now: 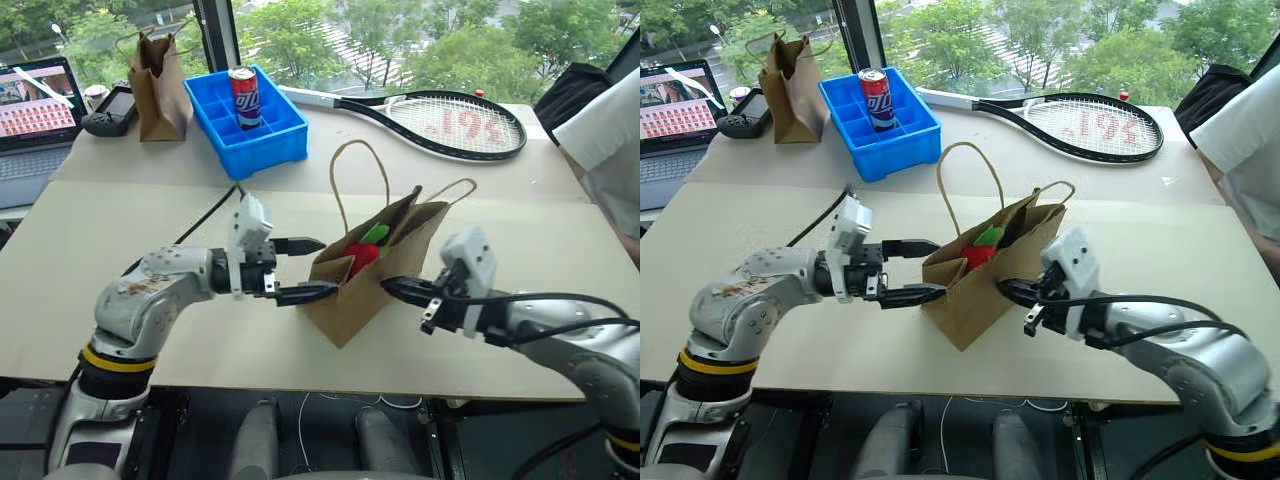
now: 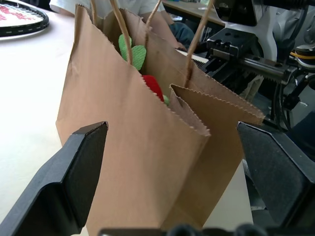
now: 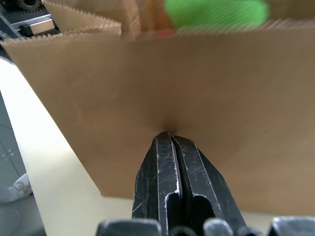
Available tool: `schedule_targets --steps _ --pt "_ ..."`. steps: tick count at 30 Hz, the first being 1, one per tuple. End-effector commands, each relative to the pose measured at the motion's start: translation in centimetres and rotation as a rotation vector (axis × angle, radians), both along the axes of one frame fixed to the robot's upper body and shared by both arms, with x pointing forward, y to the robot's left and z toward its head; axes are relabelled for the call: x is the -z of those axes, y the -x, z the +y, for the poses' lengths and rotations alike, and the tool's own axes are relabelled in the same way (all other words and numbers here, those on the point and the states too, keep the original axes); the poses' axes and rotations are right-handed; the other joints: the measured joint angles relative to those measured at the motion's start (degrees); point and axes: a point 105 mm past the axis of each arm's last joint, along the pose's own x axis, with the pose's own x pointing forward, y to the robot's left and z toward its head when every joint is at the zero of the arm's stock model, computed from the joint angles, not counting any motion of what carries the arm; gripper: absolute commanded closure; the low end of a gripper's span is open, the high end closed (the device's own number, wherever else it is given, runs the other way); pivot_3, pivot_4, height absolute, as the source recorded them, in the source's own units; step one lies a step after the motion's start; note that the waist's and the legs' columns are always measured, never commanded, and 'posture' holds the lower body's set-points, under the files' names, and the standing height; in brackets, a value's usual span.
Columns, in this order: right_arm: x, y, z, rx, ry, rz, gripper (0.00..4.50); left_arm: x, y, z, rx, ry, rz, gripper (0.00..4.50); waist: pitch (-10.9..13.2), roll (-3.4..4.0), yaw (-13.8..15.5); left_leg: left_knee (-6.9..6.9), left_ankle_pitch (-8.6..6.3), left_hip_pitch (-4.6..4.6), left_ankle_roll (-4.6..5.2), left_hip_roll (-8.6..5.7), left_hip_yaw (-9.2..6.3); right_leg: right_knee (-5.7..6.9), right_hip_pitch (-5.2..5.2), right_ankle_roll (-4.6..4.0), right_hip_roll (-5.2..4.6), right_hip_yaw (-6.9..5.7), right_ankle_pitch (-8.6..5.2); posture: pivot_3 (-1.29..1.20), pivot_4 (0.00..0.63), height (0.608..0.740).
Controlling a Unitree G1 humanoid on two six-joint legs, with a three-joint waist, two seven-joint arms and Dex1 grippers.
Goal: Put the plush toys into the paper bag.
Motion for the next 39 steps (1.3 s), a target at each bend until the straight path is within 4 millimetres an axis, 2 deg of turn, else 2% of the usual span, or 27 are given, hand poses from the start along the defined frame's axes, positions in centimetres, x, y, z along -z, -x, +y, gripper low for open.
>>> schedule_targets --steps 1,11,14,18,19,21,23,24,25,30,34,39 --pt "-1.3 -0.5 0.8 0.012 -0.028 -0.082 4.42 -0.8 1.0 -1.0 0.034 0.024 -0.017 0.00 0.00 0.00 -0.01 0.01 0.00 0.01 0.00 0.00 0.00 0.01 0.01 0.00 0.00 0.00 0.00 0.00 0.150 0.740" --pt "-0.9 -1.0 2.3 0.028 -0.071 -0.084 4.42 -0.1 1.2 -1.5 0.018 0.021 0.022 0.00 0.00 0.00 -0.08 -0.01 0.00 0.10 0.00 0.00 -0.01 0.04 0.06 -0.01 0.01 -0.01 0.01 0.00 0.150 0.740" --pt "-0.9 -1.1 2.3 0.033 -0.073 -0.085 4.50 0.2 0.7 -1.3 -0.009 0.025 0.053 0.69 0.00 0.00 -0.07 -0.01 0.00 0.11 0.00 0.01 -0.01 0.05 0.06 -0.01 0.01 -0.01 0.01 0.00 0.150 0.740" --pt "-0.9 -1.2 1.9 0.047 -0.064 -0.088 4.50 0.6 0.2 -1.1 -0.028 0.005 0.045 2.21 0.00 0.00 -0.07 -0.01 0.00 0.11 0.00 0.00 -0.01 0.04 0.07 -0.01 0.01 -0.01 0.01 0.00 0.150 0.740" --pt "-0.9 -1.2 1.8 0.051 -0.062 -0.089 4.50 0.7 0.0 -1.0 -0.033 -0.004 0.039 2.46 0.00 0.00 -0.06 -0.01 0.00 0.11 0.00 0.00 -0.01 0.04 0.07 -0.01 0.01 -0.01 0.01 0.00 0.150 0.740" --pt "-1.1 -1.2 1.5 0.062 -0.061 -0.092 4.50 0.8 -0.3 -1.0 -0.032 -0.020 0.024 3.33 0.00 0.00 -0.06 -0.01 0.00 0.11 0.00 0.00 -0.01 0.04 0.07 -0.01 0.01 -0.01 0.01 0.00 0.150 0.740" --pt "-1.2 -1.1 1.0 0.070 -0.057 -0.093 4.50 0.8 -0.5 -1.1 -0.019 -0.038 0.003 3.96 0.00 0.00 0.01 -0.01 0.00 0.11 0.00 0.00 -0.01 0.04 0.07 -0.02 0.01 -0.01 0.01 0.00 0.150 0.740" --pt "-1.3 -0.8 0.4 0.075 -0.052 -0.089 4.50 0.6 -0.7 -1.0 0.003 -0.051 -0.016 4.37 0.00 0.00 0.14 -0.01 0.00 0.11 0.00 0.00 -0.01 0.03 0.08 -0.02 0.01 -0.01 0.01 0.00 0.150 0.740" --pt "-1.3 -0.4 -0.4 0.081 -0.046 -0.079 4.50 0.3 -0.8 -0.8 0.030 -0.066 -0.043 4.44 0.00 0.00 0.29 -0.01 0.00 0.11 0.00 -0.01 -0.01 0.02 0.09 -0.02 0.00 -0.01 0.01 0.00 0.150 0.740" --pt "-0.6 1.2 -4.1 0.122 0.030 -0.008 4.50 -1.1 -1.8 0.3 0.163 -0.126 -0.144 4.44 0.00 0.00 1.14 -0.06 0.00 0.08 0.00 -0.04 0.01 -0.10 0.10 -0.05 -0.01 -0.01 -0.01 0.00 0.150 0.740" --pt "0.4 2.6 -8.6 0.236 0.131 0.057 4.50 -2.3 -2.7 1.3 0.304 -0.176 -0.214 4.44 0.00 0.00 1.49 -0.09 0.00 0.08 0.00 -0.03 0.01 -0.12 0.08 -0.08 -0.01 -0.02 -0.04 0.00 0.150 0.740" --pt "0.8 4.2 -12.4 0.347 0.213 0.097 4.50 -2.7 -3.3 2.0 0.440 -0.205 -0.237 4.44 0.00 0.00 1.34 -0.07 0.00 0.07 0.00 -0.04 0.01 -0.17 0.15 -0.08 -0.01 -0.02 -0.04 0.00 0.150 0.740"
